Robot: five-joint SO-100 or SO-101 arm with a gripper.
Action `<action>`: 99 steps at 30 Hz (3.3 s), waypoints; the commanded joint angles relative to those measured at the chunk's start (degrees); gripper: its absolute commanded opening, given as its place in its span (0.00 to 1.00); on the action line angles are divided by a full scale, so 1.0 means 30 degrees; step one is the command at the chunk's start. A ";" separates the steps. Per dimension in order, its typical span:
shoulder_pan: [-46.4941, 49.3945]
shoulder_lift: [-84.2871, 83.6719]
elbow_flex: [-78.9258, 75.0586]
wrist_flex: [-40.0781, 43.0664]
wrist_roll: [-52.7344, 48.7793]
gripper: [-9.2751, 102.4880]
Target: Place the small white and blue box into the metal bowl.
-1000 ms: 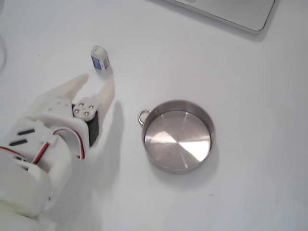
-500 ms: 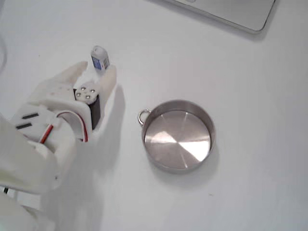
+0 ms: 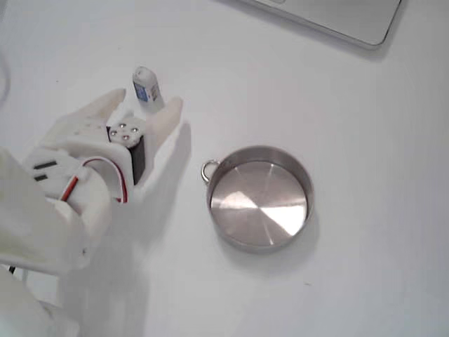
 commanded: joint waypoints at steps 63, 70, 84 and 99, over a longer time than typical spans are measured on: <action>0.2168 -0.0820 -0.3223 -0.0234 0.1348 0.05; 0.4775 0.5068 0.0527 -0.0059 0.1143 0.05; 1.1924 0.9404 0.5127 -0.0264 0.1143 0.06; 1.1953 0.9521 0.5977 -0.0264 0.1143 0.19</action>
